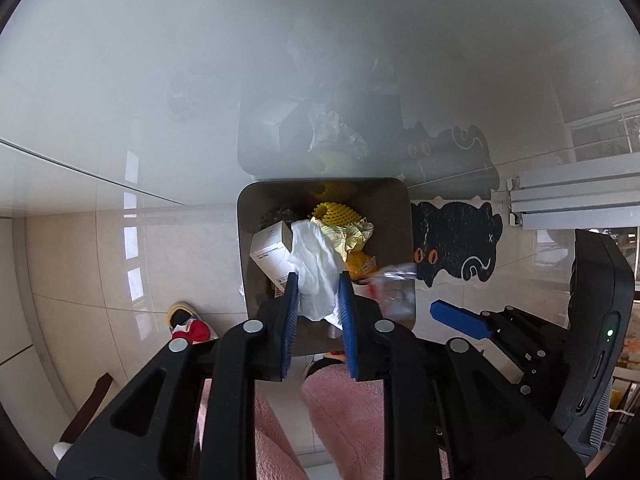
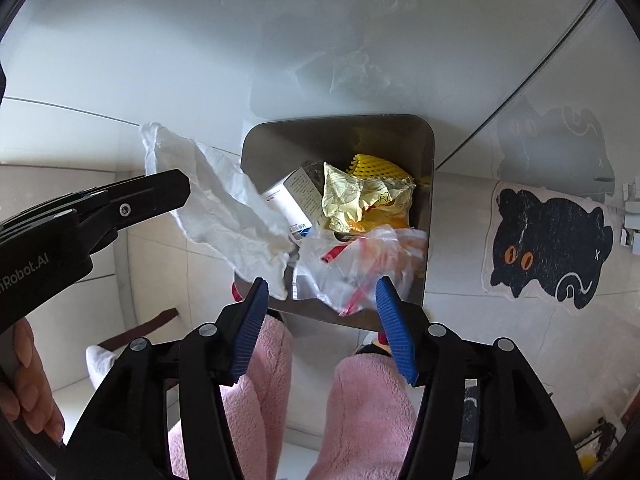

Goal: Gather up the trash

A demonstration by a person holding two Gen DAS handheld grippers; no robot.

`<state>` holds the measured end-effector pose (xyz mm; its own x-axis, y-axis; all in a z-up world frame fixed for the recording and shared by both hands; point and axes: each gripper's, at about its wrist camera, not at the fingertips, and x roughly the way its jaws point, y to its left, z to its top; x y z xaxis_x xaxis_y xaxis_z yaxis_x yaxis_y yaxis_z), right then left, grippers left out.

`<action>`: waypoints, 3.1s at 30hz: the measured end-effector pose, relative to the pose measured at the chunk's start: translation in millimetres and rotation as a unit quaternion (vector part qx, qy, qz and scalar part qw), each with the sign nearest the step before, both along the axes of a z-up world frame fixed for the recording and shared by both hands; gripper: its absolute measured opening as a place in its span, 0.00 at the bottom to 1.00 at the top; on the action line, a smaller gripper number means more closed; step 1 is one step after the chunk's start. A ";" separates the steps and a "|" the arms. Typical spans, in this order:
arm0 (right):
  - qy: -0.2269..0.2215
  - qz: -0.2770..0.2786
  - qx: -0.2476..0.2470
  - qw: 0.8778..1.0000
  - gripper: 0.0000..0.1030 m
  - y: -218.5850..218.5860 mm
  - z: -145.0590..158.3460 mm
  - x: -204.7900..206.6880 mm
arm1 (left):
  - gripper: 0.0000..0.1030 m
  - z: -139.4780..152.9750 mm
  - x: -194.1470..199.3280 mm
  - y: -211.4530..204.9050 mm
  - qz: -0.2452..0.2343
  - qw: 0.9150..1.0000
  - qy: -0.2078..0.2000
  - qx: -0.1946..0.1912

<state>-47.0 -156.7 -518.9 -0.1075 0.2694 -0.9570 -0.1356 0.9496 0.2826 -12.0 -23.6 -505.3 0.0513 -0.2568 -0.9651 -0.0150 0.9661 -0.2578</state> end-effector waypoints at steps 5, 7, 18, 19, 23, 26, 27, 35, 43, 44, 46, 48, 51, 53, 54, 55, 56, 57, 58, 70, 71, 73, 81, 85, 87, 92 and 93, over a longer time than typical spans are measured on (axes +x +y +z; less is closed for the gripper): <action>-0.007 0.000 -0.005 1.000 0.72 -4.8 3.0 0.8 | 0.54 3.0 2.1 -0.7 0.008 1.000 -0.008 0.000; -0.013 0.001 -0.010 1.000 0.83 -6.9 4.8 0.5 | 0.72 5.3 2.8 0.9 0.012 1.000 -0.011 0.001; -0.037 -0.005 -0.020 0.999 0.97 -25.7 48.8 -9.6 | 0.92 42.6 -7.3 -1.0 0.017 1.000 -0.024 -0.007; -0.041 -0.005 -0.017 0.999 0.97 -27.5 56.6 -11.3 | 0.92 51.4 -10.2 0.1 0.018 0.999 -0.030 -0.008; -0.067 -0.003 -0.017 0.998 0.97 -35.0 96.2 -17.6 | 0.92 94.1 -23.5 4.1 0.027 0.998 -0.059 -0.010; -0.093 0.001 -0.026 0.995 0.97 -39.9 132.4 -20.4 | 0.92 129.8 -34.9 8.7 0.031 0.996 -0.084 -0.004; -0.104 0.003 -0.028 0.994 0.97 -41.0 145.5 -21.0 | 0.92 142.9 -39.3 10.6 0.033 0.995 -0.093 -0.004; -0.213 0.058 -0.027 0.975 0.97 -40.8 262.2 -18.7 | 0.92 247.7 -61.4 25.3 0.062 0.983 -0.171 -0.002; -0.293 0.024 0.002 0.956 0.97 -50.1 371.6 -3.9 | 0.92 351.9 -66.7 28.3 0.081 0.957 -0.275 0.031; -0.302 0.019 0.003 0.953 0.97 -50.7 384.4 -3.2 | 0.92 364.9 -66.8 26.9 0.081 0.954 -0.288 0.034; -0.322 0.005 0.002 0.947 0.97 -51.7 408.3 -1.2 | 0.92 389.1 -65.6 25.6 0.079 0.947 -0.310 0.040; -0.340 -0.008 0.003 0.940 0.97 -52.7 428.2 0.8 | 0.92 411.0 -66.3 24.5 0.079 0.940 -0.330 0.043; -0.366 -0.024 0.009 0.930 0.97 -52.5 456.0 1.4 | 0.92 441.3 -68.7 22.9 0.079 0.930 -0.356 0.039; -0.385 -0.027 0.005 0.922 0.97 -52.5 472.2 0.4 | 0.92 457.3 -71.8 21.4 0.080 0.923 -0.375 0.045; -0.394 -0.030 0.003 0.919 0.97 -53.0 479.4 0.2 | 0.92 465.6 -73.2 20.2 0.079 0.918 -0.385 0.049; -0.400 -0.034 0.002 0.916 0.97 -55.3 485.7 -0.4 | 0.92 473.9 -74.7 19.4 0.078 0.914 -0.395 0.053; -0.405 -0.038 0.001 0.914 0.97 -56.5 491.0 -1.1 | 0.92 482.2 -76.5 18.3 0.076 0.910 -0.403 0.057; -0.409 -0.043 0.001 0.911 0.97 -58.1 496.1 -1.6 | 0.92 488.4 -77.5 16.9 0.074 0.906 -0.412 0.059; -0.413 -0.047 0.000 0.909 0.97 -60.0 500.4 -1.2 | 0.92 494.1 -78.7 15.4 0.073 0.903 -0.419 0.063; -0.438 -0.067 -0.007 0.896 0.97 -62.1 526.9 -4.2 | 0.92 517.2 -80.3 16.7 0.073 0.887 -0.448 0.079; -0.440 -0.068 -0.007 0.896 0.97 -61.8 528.2 -4.8 | 0.92 517.6 -80.5 16.9 0.073 0.887 -0.449 0.079; -0.444 -0.070 -0.010 0.893 0.97 -60.5 531.0 -6.7 | 0.92 517.6 -80.8 17.2 0.071 0.887 -0.449 0.078; -0.459 -0.070 -0.022 0.886 0.97 -54.3 539.9 -11.1 | 0.92 521.5 -84.6 21.4 0.071 0.884 -0.455 0.078; -0.461 -0.071 -0.027 0.884 0.97 -52.1 541.8 -10.9 | 0.92 520.6 -84.7 23.4 0.070 0.886 -0.452 0.075; -0.463 -0.072 -0.029 0.883 0.97 -51.5 543.3 -10.6 | 0.92 520.3 -85.6 23.2 0.071 0.886 -0.452 0.075; -0.465 -0.073 -0.030 0.882 0.97 -50.0 545.6 -10.4 | 0.92 520.5 -86.1 23.2 0.068 0.886 -0.452 0.072; -0.464 -0.073 -0.030 0.882 0.97 -50.0 545.8 -10.3 | 0.92 520.7 -86.1 23.1 0.068 0.887 -0.452 0.071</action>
<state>-57.3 -206.7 26.9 0.7619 0.1621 -0.6271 -0.1575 0.9855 0.0634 -98.2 -0.5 15.4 0.8410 -0.0682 -0.5367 0.0171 0.9949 -0.0995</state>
